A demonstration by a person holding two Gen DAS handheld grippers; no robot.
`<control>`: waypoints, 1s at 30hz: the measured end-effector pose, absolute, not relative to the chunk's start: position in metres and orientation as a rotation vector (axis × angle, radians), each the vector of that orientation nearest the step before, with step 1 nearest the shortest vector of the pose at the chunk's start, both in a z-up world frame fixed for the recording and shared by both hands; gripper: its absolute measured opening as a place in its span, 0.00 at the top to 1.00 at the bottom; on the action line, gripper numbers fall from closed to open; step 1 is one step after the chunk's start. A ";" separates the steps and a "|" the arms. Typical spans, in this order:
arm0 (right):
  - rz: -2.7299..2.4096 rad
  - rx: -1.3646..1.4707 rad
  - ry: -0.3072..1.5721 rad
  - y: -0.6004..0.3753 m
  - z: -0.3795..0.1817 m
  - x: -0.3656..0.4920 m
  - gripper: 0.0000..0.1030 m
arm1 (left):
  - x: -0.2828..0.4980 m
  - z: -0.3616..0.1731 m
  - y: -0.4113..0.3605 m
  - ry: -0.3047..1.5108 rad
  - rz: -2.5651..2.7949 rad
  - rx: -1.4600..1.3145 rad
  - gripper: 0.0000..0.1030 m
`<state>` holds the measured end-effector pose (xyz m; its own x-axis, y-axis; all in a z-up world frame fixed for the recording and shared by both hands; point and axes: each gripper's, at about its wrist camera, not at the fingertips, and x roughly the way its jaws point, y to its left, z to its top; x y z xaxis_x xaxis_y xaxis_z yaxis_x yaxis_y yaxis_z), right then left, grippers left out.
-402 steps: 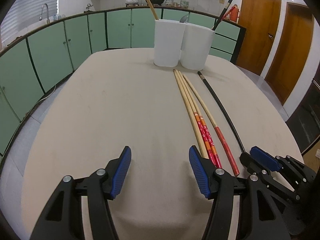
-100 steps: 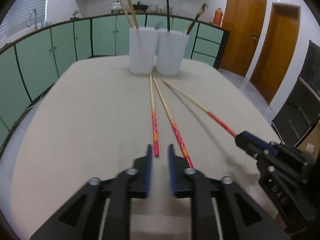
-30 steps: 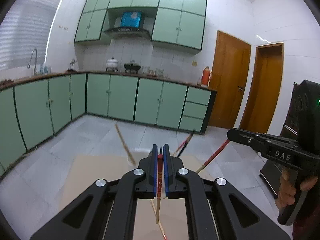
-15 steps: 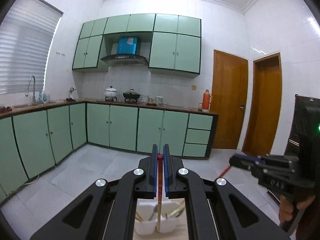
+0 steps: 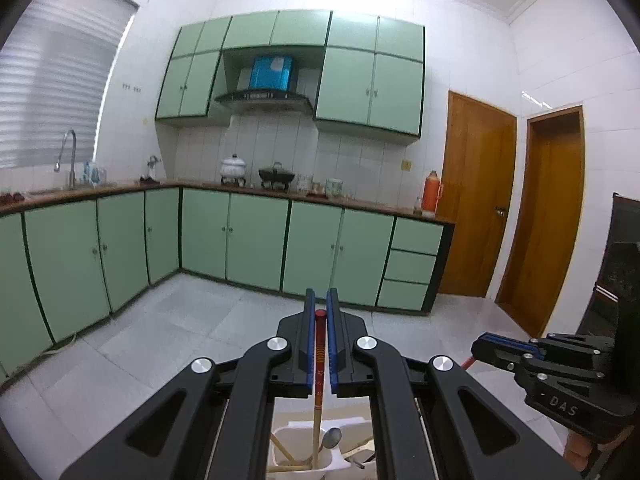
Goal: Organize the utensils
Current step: 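Lift both held red chopsticks and carry them upright over the white holders, then open both grippers to drop the red chopsticks into the holders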
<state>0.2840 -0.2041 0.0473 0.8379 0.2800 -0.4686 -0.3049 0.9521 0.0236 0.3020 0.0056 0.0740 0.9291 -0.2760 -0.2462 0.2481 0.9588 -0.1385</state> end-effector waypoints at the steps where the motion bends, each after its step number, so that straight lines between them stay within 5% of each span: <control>1: 0.305 -0.052 0.497 -0.203 0.042 0.288 0.95 | 0.306 0.069 0.005 0.279 -0.267 -0.106 0.95; 13: 0.323 -0.049 0.606 -0.188 -0.003 0.301 0.93 | 0.328 0.009 0.002 0.439 -0.250 -0.100 0.90; 16: 0.308 -0.035 0.584 -0.192 0.001 0.292 0.75 | 0.318 0.009 0.006 0.437 -0.247 -0.108 0.70; 23: 0.222 -0.037 0.450 -0.210 0.017 0.243 0.36 | 0.274 0.021 0.014 0.381 -0.243 -0.099 0.50; 30: 0.188 -0.051 0.381 -0.221 0.007 0.188 0.17 | 0.216 0.013 0.020 0.368 -0.236 -0.084 0.38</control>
